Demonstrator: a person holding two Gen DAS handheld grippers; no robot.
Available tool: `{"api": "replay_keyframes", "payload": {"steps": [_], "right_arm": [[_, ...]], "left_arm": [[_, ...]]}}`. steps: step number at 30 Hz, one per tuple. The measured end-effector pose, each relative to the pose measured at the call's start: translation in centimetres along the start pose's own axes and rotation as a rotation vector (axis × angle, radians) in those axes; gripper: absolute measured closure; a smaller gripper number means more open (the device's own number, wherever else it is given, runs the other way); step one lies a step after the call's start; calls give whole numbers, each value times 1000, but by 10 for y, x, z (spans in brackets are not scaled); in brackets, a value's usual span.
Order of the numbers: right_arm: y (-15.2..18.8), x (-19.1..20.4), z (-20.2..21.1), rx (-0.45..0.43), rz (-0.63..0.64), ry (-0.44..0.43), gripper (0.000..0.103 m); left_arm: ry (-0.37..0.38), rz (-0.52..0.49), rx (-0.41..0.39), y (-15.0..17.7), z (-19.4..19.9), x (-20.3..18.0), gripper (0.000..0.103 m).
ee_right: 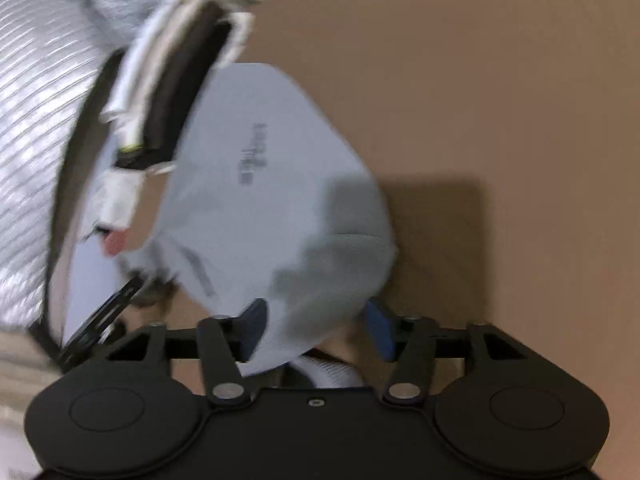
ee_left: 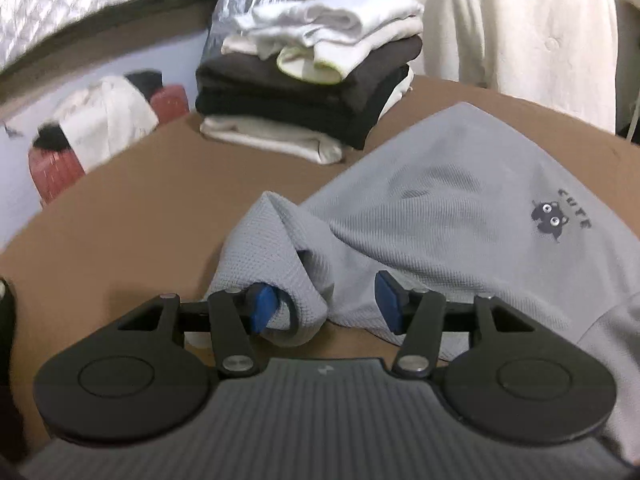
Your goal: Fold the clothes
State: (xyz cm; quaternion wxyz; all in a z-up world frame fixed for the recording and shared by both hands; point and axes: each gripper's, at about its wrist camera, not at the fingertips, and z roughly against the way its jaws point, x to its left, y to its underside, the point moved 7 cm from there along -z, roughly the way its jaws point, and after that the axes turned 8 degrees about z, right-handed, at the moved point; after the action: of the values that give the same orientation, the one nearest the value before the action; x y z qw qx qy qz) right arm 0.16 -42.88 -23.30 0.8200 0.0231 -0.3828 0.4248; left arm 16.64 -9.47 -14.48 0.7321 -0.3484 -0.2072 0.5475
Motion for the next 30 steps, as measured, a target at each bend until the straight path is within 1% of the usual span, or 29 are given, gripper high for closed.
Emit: {"api": "replay_keyframes", "payload": {"steps": [1, 2, 3, 4, 5, 6, 7, 9, 11, 12, 13, 15, 16, 17, 20, 23, 24, 25, 26, 29, 30], "right_arm": [[1, -8, -8, 5, -60, 1, 36], [4, -15, -17, 19, -121, -20, 36], [6, -22, -26, 31, -175, -42, 36], [7, -26, -34, 29, -193, -68, 41], [6, -23, -39, 9, -170, -69, 59], [6, -20, -43, -10, -144, -69, 74], [6, -12, -44, -28, -107, -70, 93], [4, 13, -42, -113, -39, -126, 94], [4, 45, -34, -197, 8, -251, 95], [4, 61, -29, -233, 33, -308, 95], [7, 74, -27, -246, 61, -348, 95], [14, 102, -22, -266, 118, -421, 95], [19, 112, -24, -254, 153, -434, 95], [24, 120, -25, -243, 179, -438, 95], [32, 131, -30, -210, 228, -424, 95], [32, 134, -30, -196, 279, -380, 95], [33, 136, -28, -197, 284, -383, 95], [33, 137, -26, -196, 285, -391, 95], [33, 137, -24, -189, 271, -423, 95], [33, 136, -18, -169, 228, -519, 95], [33, 136, -17, -164, 219, -542, 95]], "left_arm": [[-24, 17, 19, -1, -3, 5, 46], [-51, 33, 39, -2, -7, 11, 46], [-95, 34, 41, -2, -7, 17, 46], [-125, 28, 32, -1, -7, 22, 46], [-130, 23, 29, 0, -4, 25, 46], [-133, 18, 27, 2, -2, 27, 46], [-106, 23, 25, 1, 2, 26, 46], [-14, 43, 10, -1, 11, 18, 46], [126, 57, -12, -4, 24, 3, 46], [204, 46, -24, -4, 31, -7, 46], [284, 33, -36, -5, 39, -16, 45], [413, -22, -50, -2, 55, -36, 42], [478, -50, -54, 0, 62, -45, 39], [519, -78, -50, 6, 66, -54, 38], [635, -160, -32, 24, 77, -80, 32], [751, -244, -15, 42, 89, -106, 31], [789, -272, -9, 48, 93, -114, 30], [812, -273, 15, 53, 92, -120, 29], [821, -258, 47, 58, 87, -123, 26], [843, -207, 145, 69, 72, -130, 25], [795, -204, 126, 66, 69, -126, 25]]}}
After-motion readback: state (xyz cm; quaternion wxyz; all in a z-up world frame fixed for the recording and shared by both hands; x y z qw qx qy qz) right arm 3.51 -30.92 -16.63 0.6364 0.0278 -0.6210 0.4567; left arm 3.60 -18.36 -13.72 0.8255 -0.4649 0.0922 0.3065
